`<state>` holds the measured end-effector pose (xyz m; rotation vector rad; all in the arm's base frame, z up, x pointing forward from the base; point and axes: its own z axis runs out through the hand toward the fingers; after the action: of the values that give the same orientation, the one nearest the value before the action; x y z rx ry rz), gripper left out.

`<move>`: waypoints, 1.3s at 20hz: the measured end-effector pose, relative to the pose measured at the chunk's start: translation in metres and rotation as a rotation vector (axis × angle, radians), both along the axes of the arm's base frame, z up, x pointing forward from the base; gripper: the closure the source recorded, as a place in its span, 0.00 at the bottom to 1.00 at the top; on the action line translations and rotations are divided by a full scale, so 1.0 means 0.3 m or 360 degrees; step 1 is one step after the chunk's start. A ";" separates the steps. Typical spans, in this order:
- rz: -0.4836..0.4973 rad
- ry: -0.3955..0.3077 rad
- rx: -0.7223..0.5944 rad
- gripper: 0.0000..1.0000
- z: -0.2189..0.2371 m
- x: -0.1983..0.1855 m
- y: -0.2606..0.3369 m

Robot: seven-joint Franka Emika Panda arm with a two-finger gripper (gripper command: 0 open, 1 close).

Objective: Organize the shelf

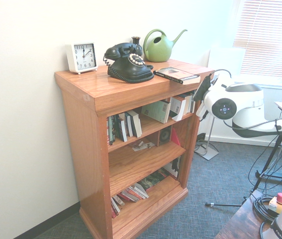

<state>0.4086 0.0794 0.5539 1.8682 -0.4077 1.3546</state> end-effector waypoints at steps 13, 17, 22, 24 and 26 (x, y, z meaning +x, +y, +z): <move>0.0127 -0.0076 -0.0199 0.00 0.060 0.206 0.054; 0.0109 -0.0070 -0.0200 1.00 0.058 0.285 0.061; 0.0089 -0.0074 -0.0198 1.00 0.062 0.338 0.071; 0.0085 -0.0079 -0.0196 1.00 0.069 0.346 0.069; 0.0080 -0.0079 -0.0195 1.00 0.071 0.350 0.064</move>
<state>0.5135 0.0988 0.5751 1.7575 -0.2975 1.4297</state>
